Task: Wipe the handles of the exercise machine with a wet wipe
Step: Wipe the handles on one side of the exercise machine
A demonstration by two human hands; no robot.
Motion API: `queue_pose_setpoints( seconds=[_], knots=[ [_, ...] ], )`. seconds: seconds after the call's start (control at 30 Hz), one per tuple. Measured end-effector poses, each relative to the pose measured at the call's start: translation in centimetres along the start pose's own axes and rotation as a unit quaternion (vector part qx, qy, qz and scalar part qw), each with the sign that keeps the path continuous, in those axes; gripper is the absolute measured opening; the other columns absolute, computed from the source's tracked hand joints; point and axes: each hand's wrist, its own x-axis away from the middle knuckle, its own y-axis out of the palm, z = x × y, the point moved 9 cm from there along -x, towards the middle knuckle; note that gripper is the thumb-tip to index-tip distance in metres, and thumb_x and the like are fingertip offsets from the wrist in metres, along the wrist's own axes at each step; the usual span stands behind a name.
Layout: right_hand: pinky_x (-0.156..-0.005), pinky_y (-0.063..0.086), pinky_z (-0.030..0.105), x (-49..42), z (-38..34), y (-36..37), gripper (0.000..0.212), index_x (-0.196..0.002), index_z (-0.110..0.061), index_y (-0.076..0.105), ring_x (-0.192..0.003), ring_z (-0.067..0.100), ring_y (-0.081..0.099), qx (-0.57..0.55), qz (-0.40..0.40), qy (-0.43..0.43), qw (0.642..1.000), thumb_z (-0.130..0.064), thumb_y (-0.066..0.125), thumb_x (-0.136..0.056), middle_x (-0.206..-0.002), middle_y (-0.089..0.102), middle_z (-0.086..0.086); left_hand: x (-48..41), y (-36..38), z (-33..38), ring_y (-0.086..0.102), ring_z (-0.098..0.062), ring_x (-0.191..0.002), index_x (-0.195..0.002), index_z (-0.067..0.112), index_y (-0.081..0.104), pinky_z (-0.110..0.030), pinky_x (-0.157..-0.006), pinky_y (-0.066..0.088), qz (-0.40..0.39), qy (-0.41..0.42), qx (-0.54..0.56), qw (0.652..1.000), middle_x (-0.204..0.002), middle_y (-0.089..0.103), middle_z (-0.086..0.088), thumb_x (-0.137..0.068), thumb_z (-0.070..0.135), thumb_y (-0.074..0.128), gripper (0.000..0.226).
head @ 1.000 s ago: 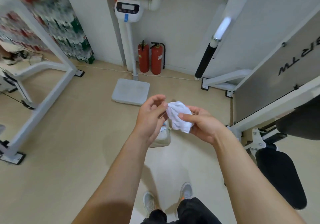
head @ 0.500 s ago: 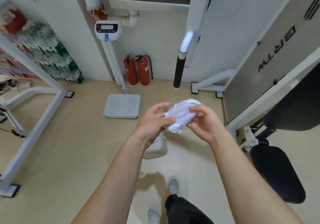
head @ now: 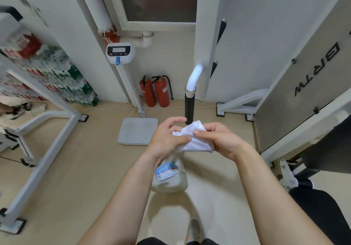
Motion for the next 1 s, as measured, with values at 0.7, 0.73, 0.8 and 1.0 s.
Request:
queue_pose_setpoints(
  seconds=[0.7,0.73,0.8,1.0],
  knots=[
    [-0.064,0.044,0.031,-4.0,-3.3,-3.0,0.038,-0.069,-0.021,0.047,-0.066,0.018,0.05,-0.178,0.409,-0.164,0.88,-0.028,0.044,-0.106,-0.065,0.051,-0.004,-9.3,-4.9,-0.7,0.07,-0.019,-0.071,-0.112,0.015,0.057,-0.031,-0.059,0.059,-0.118,-0.099,0.257,0.954,-0.094,0.07,-0.012,-0.082,-0.004,0.072,0.038],
    [-0.064,0.042,0.033,-4.0,-3.4,-2.9,0.038,-0.069,-0.02,0.047,-0.067,0.018,0.048,-0.163,0.426,-0.166,0.874,-0.029,0.044,-0.106,-0.066,0.048,-0.002,-9.8,-5.3,-0.6,0.07,-0.017,-0.07,-0.114,0.014,0.057,-0.028,-0.059,0.058,-0.129,-0.097,0.247,0.955,-0.094,0.07,-0.011,-0.087,-0.008,0.069,0.037],
    [-0.053,0.04,0.03,-4.0,-3.3,-2.4,0.035,-0.076,-0.015,0.049,-0.058,0.018,0.048,-0.176,0.422,-0.167,0.874,-0.032,0.044,-0.106,-0.066,0.048,0.005,-10.6,-5.7,-0.4,0.069,-0.015,-0.07,-0.116,0.014,0.056,-0.026,-0.057,0.057,-0.154,-0.094,0.235,0.955,-0.095,0.07,-0.01,-0.092,-0.009,0.063,0.035],
    [-0.049,0.041,0.029,-2.1,-1.9,-1.9,0.03,-0.077,-0.02,0.061,-0.059,0.018,0.056,-0.291,0.386,-0.201,0.852,-0.042,0.054,-0.096,-0.07,0.058,0.003,-11.8,-4.9,0.3,0.068,-0.019,-0.088,-0.113,0.02,0.061,-0.03,-0.071,0.055,-0.227,-0.083,0.209,0.947,-0.103,0.072,-0.004,-0.078,0.005,0.072,0.039]
  ],
)
